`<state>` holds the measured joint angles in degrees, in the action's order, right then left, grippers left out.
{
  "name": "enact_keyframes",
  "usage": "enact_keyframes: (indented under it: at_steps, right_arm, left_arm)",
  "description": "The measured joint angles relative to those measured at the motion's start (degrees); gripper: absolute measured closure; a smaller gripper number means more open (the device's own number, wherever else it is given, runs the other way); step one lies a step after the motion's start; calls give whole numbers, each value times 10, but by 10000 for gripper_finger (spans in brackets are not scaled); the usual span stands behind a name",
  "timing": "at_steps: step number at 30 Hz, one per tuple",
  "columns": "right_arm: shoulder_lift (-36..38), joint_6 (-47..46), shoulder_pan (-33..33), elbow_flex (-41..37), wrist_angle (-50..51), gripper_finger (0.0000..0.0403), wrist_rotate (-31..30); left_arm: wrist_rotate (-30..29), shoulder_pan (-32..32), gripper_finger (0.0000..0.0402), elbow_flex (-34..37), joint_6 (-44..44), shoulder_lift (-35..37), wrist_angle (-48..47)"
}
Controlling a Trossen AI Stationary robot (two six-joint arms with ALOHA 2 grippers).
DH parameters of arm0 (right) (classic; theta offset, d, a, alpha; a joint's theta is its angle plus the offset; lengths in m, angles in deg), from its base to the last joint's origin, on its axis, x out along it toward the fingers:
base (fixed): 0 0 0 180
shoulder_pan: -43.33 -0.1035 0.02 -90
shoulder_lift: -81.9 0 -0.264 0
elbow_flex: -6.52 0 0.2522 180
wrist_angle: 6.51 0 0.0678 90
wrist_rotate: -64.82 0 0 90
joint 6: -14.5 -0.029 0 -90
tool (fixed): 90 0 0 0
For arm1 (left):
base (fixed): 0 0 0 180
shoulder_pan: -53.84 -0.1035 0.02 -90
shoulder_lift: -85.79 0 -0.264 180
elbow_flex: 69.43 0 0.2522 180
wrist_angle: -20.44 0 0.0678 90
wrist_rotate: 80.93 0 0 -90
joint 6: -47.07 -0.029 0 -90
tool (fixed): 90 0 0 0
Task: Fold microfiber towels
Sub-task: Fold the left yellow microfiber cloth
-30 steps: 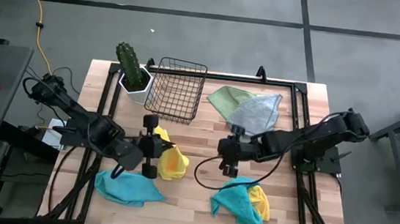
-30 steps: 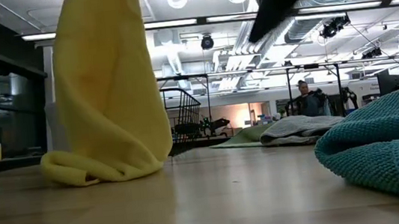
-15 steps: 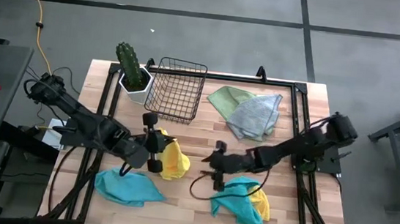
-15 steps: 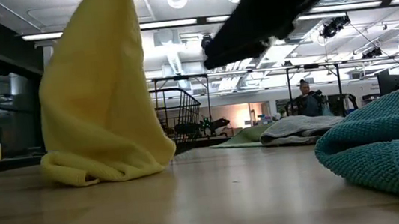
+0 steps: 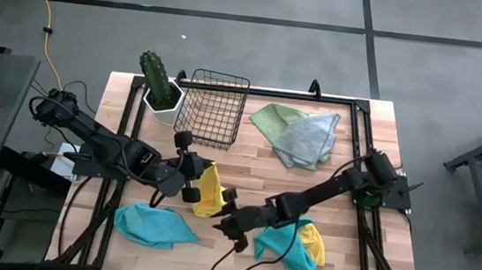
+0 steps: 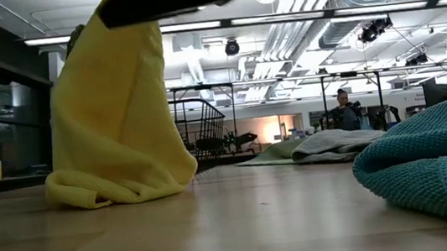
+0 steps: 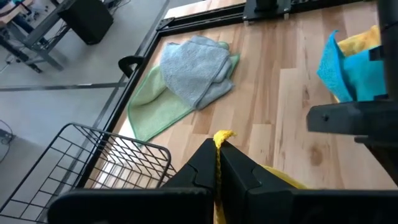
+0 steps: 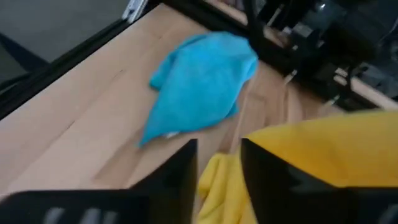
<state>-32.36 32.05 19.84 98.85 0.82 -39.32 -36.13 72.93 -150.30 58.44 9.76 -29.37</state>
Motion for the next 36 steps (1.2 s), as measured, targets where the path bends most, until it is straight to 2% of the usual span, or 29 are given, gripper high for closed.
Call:
enact_keyframes:
  at_steps: [3, 5, 9, 12, 19, 24, 31, 36]
  right_arm:
    - [-22, -7, 14, 24, 2, 374, -17]
    - [-41, -14, 28, 39, 2, 393, -19]
    - [-75, -41, 47, 67, 8, 382, -29]
    - [-83, -61, 47, 86, 44, 398, -66]
    - [-83, -161, 42, 132, 282, 402, -163]
    - [-83, -213, 36, 150, 433, 402, -207]
    - [-83, -221, 38, 156, 562, 402, -253]
    - [-81, -221, 40, 156, 597, 403, -261]
  left_arm:
    - [0, 0, 401, 0, 0, 0, 1]
    - [0, -1, 401, 0, 0, 0, 3]
    - [0, -1, 401, 0, 0, 0, 3]
    - [1, -1, 401, 0, 0, 0, 3]
    - [1, 3, 401, 0, -5, 7, -1]
    - [0, 9, 401, 0, -5, 19, -1]
    - [-3, 13, 401, 0, 5, 35, -2]
    - [2, 13, 401, 0, 5, 37, -2]
